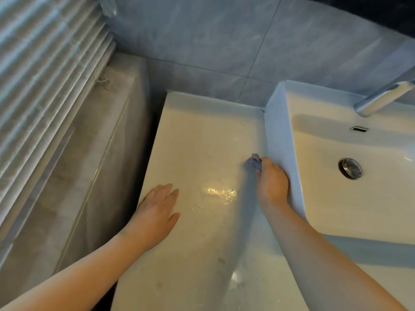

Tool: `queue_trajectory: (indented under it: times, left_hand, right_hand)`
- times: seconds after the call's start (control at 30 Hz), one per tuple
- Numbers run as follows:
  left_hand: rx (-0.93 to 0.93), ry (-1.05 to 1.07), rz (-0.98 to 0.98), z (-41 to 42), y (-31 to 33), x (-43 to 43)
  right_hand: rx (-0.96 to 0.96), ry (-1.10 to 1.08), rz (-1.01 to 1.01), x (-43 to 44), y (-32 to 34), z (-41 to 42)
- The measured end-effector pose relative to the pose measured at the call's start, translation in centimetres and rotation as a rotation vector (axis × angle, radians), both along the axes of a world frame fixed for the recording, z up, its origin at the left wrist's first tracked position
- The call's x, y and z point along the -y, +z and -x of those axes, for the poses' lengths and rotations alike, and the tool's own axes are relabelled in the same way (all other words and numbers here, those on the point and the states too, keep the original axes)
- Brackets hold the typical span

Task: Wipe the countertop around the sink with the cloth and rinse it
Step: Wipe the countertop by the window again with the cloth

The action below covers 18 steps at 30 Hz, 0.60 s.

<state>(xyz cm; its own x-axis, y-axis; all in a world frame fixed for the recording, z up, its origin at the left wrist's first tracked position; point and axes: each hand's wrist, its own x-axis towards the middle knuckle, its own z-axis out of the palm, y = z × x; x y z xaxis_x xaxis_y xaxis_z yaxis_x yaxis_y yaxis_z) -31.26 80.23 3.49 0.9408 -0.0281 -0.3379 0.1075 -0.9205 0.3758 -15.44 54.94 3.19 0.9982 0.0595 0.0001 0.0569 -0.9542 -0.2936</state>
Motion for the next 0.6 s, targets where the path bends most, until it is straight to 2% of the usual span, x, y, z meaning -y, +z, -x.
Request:
queue_trajectory:
  times: [0.07,0.17,0.4,0.6]
  left_hand:
    - [-0.025,-0.017,-0.034,0.0,-0.8,-0.1]
    - [0.001,-0.034,-0.094,0.3,-1.7,-0.3]
    - [-0.002,-0.044,-0.247,0.8,-2.7,-0.1]
    - [0.041,-0.064,-0.295,0.9,-3.1,-0.4]
  right_hand:
    - [0.011,-0.06,-0.024,0.0,-1.1,-0.1]
    - [0.013,-0.198,-0.181,-0.3,-1.8,0.0]
    - [0.161,-0.214,-0.365,-0.5,-3.3,1.7]
    - [0.15,-0.163,-0.451,-1.0,-3.8,4.3]
